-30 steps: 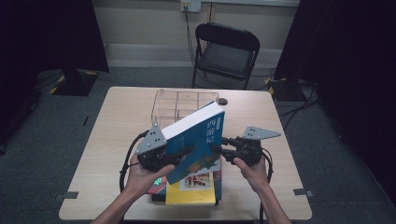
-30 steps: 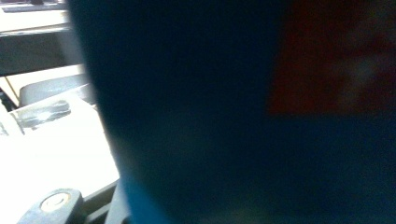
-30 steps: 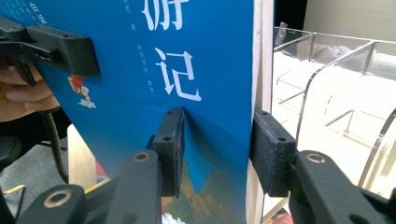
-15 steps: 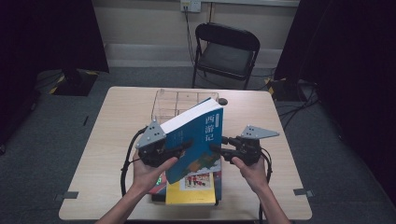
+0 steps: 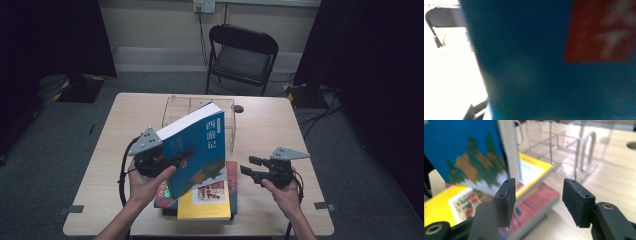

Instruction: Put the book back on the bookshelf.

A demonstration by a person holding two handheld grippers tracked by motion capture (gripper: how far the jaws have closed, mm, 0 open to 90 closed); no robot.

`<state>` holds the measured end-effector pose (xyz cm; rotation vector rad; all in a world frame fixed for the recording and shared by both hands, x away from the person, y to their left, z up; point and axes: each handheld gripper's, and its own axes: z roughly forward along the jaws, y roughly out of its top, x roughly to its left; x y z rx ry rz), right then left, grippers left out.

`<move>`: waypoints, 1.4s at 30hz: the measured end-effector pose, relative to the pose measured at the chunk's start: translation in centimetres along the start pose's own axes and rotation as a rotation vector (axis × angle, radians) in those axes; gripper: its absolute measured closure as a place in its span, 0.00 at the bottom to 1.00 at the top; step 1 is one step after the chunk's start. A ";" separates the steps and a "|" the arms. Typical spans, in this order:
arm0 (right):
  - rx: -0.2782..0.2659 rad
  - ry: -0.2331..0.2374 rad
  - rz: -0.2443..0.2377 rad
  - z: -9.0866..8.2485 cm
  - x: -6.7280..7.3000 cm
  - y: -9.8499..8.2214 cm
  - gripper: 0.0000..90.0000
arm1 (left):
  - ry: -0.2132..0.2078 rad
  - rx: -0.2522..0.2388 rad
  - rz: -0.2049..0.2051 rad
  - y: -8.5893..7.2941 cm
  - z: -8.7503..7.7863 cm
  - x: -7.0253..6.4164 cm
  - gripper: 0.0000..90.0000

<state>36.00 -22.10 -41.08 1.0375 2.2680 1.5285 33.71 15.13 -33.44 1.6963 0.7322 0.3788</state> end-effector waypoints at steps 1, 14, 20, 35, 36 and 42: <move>0.008 -0.009 0.008 -0.2 -0.3 -0.4 0.49 | 0.010 -0.001 -0.005 -0.1 -0.3 0.2 0.68; 0.185 -0.186 0.010 0.5 -3.1 -5.4 0.36 | 0.062 0.006 -0.043 0.2 -2.6 2.1 0.68; 0.241 -0.245 -0.002 1.6 -3.9 -6.3 0.29 | 0.119 -0.007 -0.059 0.3 -3.9 3.2 0.69; 0.254 -0.292 -0.052 2.7 -4.0 -7.9 0.21 | 0.265 -0.023 -0.084 1.3 -6.1 6.1 0.69; 0.254 -0.292 -0.052 2.7 -4.0 -7.9 0.21 | 0.275 -0.019 -0.080 1.4 -6.0 6.2 0.69; 0.254 -0.292 -0.051 2.7 -4.0 -7.9 0.21 | 0.321 -0.006 -0.103 1.8 -4.7 7.2 0.69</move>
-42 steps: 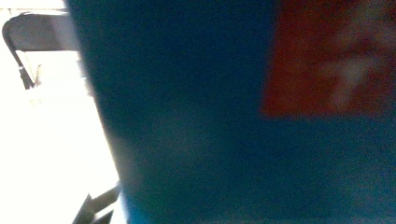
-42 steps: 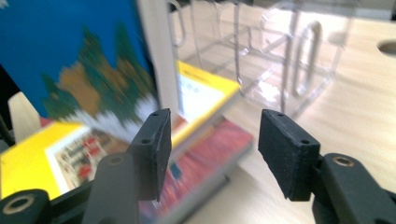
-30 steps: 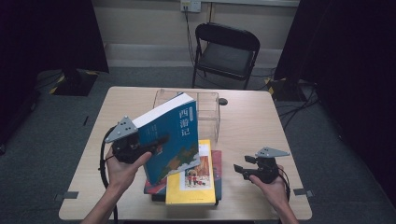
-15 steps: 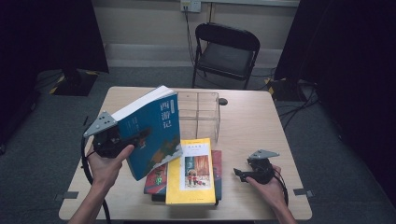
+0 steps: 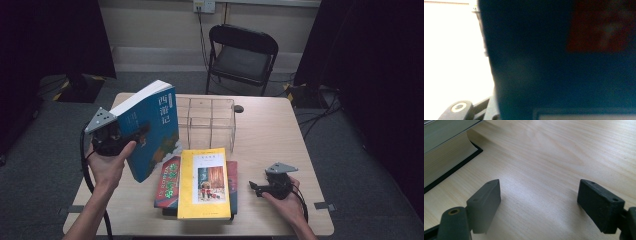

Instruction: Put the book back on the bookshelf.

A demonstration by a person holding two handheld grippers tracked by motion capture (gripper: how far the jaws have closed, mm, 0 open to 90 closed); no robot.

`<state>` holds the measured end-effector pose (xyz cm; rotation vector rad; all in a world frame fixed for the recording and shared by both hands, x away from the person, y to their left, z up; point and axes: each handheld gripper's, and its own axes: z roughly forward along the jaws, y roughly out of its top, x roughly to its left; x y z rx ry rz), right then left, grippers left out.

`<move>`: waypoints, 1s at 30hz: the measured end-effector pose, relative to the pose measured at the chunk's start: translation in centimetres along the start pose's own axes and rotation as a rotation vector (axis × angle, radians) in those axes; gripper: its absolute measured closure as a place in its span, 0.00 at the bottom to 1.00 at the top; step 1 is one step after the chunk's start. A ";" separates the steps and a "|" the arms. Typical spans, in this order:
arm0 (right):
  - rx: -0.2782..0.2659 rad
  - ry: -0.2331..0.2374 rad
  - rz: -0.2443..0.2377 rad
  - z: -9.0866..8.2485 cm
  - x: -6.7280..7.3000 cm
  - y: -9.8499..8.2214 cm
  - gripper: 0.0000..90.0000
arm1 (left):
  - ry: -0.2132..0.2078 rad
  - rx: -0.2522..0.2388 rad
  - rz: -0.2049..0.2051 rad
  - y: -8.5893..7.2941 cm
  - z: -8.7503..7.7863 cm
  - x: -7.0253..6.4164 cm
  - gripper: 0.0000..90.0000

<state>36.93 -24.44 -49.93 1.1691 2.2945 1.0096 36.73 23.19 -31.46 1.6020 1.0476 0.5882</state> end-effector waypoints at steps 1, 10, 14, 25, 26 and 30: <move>0.000 0.000 0.000 0.0 0.0 0.0 0.21 | 0.011 0.002 -0.006 0.0 0.4 0.0 0.69; 0.000 0.000 0.000 0.0 0.0 0.0 0.21 | 0.080 0.044 -0.028 -0.1 3.7 -0.4 0.69; 0.000 0.000 0.000 0.0 0.0 0.0 0.21 | 0.132 0.043 -0.021 0.0 4.8 -0.9 0.69; 0.000 -0.001 0.001 0.0 0.0 0.0 0.21 | 0.187 0.052 -0.033 0.3 6.8 -1.4 0.69; 0.000 -0.001 0.001 0.0 0.0 0.0 0.21 | 0.186 0.060 -0.033 0.4 6.9 -1.4 0.69; 0.000 -0.001 0.001 0.0 0.0 0.0 0.21 | 0.208 0.048 -0.023 0.6 7.7 -1.8 0.69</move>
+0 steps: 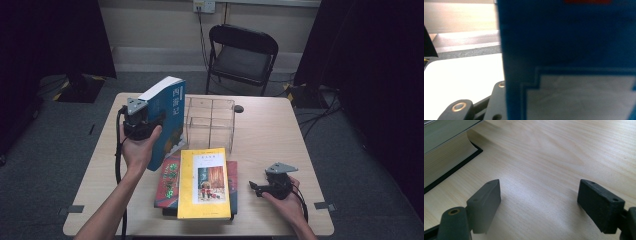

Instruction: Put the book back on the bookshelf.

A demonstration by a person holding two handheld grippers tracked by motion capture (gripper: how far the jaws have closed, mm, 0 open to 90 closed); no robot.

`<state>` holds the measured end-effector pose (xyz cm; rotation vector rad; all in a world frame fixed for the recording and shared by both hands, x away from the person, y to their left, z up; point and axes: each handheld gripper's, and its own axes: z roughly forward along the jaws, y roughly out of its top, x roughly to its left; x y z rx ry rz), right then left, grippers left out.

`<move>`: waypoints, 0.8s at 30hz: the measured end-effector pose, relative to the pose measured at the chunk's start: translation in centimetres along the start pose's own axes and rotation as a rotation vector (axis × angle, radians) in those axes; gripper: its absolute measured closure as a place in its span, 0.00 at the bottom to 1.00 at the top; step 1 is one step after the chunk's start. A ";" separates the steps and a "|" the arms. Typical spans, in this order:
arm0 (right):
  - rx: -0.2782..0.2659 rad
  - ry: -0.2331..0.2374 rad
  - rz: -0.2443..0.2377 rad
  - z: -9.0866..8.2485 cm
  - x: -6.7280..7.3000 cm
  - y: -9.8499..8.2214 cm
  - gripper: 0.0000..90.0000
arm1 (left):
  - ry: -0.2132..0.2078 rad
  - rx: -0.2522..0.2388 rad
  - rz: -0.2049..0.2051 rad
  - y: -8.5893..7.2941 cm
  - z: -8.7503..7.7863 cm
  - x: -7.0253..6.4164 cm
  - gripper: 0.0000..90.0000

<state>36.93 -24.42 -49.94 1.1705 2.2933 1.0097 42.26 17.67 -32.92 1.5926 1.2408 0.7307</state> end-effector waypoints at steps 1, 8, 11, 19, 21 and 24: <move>0.000 0.000 0.000 0.0 0.0 0.0 0.21 | -0.001 0.010 0.008 0.1 0.1 0.0 0.69; 0.000 0.001 0.000 0.0 0.0 0.0 0.21 | 0.024 -0.009 0.025 0.9 1.2 -0.9 0.69; 0.000 0.002 0.000 0.0 0.0 0.0 0.21 | 0.048 -0.001 0.024 0.9 1.8 -1.1 0.69; 0.000 0.007 -0.002 0.0 0.0 0.0 0.21 | 0.054 -0.036 0.007 0.5 3.9 -0.9 0.69; -0.001 0.007 -0.002 0.0 0.0 0.0 0.21 | 0.058 -0.039 0.005 0.5 4.3 -0.8 0.69; -0.001 0.008 -0.002 0.0 0.0 0.0 0.21 | 0.047 -0.074 -0.018 -0.1 4.9 -0.3 0.69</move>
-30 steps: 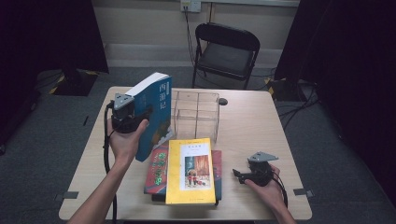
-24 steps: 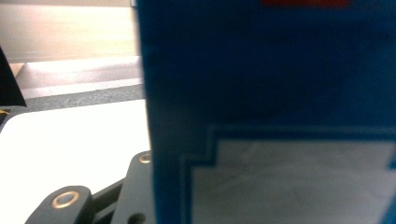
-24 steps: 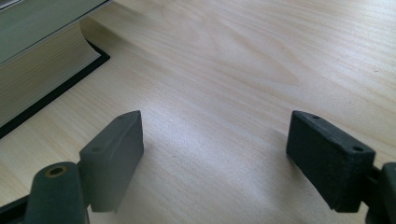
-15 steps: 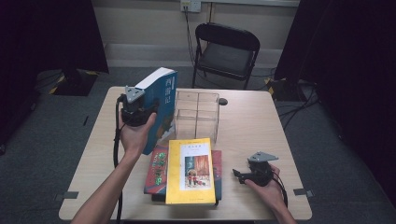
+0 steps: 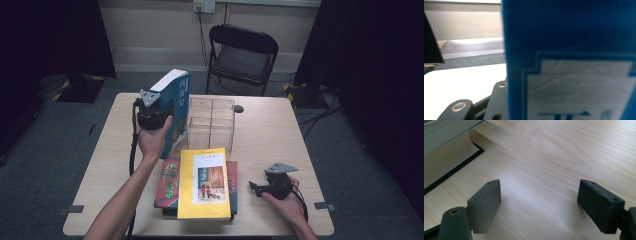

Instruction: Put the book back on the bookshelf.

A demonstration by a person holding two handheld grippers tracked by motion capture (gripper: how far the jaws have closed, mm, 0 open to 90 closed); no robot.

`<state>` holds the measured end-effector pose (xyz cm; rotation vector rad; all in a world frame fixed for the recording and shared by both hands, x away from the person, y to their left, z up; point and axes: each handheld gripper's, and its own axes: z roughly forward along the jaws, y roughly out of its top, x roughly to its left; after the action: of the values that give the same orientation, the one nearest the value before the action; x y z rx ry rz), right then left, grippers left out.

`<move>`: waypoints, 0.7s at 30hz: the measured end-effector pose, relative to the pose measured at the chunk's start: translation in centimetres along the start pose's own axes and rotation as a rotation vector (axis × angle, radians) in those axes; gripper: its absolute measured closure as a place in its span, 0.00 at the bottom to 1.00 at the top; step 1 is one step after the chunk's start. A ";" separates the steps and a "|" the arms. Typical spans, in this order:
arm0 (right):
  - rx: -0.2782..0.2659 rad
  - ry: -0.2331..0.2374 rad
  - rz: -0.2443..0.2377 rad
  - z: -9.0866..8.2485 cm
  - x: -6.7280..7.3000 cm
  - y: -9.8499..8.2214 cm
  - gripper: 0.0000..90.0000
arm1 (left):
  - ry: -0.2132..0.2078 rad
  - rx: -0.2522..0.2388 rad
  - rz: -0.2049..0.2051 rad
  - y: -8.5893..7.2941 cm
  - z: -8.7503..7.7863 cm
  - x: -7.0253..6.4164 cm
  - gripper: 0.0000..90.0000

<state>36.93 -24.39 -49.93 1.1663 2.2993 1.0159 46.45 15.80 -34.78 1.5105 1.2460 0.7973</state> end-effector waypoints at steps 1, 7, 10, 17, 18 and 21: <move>0.000 0.000 0.000 0.0 0.0 0.0 0.21 | -0.001 -0.007 -0.014 -0.3 0.3 0.1 0.69; 0.000 0.005 -0.001 0.0 0.0 0.0 0.21 | -0.014 -0.012 -0.018 -1.9 1.0 0.1 0.69; -0.001 0.008 -0.003 0.0 0.0 0.0 0.21 | -0.024 -0.020 -0.022 -2.3 0.9 0.0 0.68; -0.001 0.008 -0.005 0.1 0.0 0.1 0.21 | -0.021 -0.011 -0.033 -2.0 1.4 0.2 0.68; -0.001 0.008 -0.006 0.1 0.0 0.1 0.22 | -0.026 -0.015 -0.004 -2.1 1.5 0.2 0.68; -0.001 0.010 -0.009 0.1 0.1 0.1 0.22 | -0.048 -0.013 0.012 -2.1 1.5 0.2 0.68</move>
<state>36.97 -24.29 -49.94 1.1518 2.3095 1.0212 47.20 15.55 -37.27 1.5195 1.1955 0.7711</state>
